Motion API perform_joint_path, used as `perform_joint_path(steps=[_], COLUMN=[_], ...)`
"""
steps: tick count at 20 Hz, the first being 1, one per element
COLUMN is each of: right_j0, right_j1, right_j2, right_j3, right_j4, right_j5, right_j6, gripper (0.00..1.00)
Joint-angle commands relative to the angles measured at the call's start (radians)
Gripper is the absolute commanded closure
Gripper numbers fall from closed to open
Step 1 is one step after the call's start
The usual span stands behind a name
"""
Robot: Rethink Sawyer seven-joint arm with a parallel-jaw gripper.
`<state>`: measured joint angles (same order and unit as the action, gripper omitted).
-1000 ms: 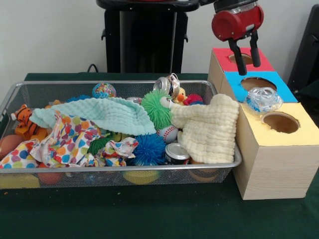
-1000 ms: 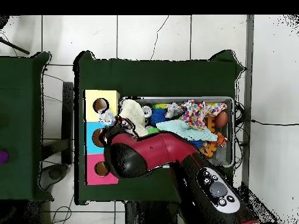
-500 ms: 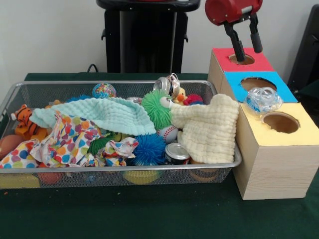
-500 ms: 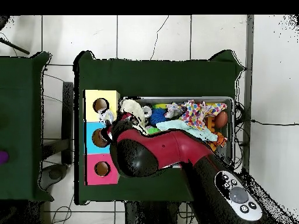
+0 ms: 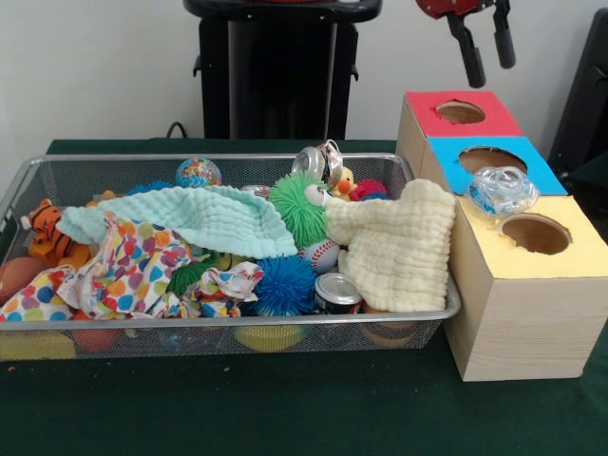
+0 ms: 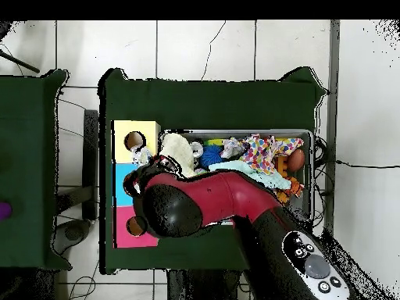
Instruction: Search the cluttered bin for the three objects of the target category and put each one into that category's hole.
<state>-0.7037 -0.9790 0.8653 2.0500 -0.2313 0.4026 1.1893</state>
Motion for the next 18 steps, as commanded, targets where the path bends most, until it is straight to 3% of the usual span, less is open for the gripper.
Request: perform_joint_path(steps=[1,13,18], right_j0=[0.063,0.151,0.187], right_j1=[0.011,0.076,0.07], right_j2=[-0.016,-0.077,-0.095], right_j3=[-0.12,-0.224,-0.301], right_j4=[0.0,-0.017,0.004], right_j5=[0.165,0.21,0.311], right_j6=[0.036,0.051,0.047], gripper=[0.0,0.0,0.0])
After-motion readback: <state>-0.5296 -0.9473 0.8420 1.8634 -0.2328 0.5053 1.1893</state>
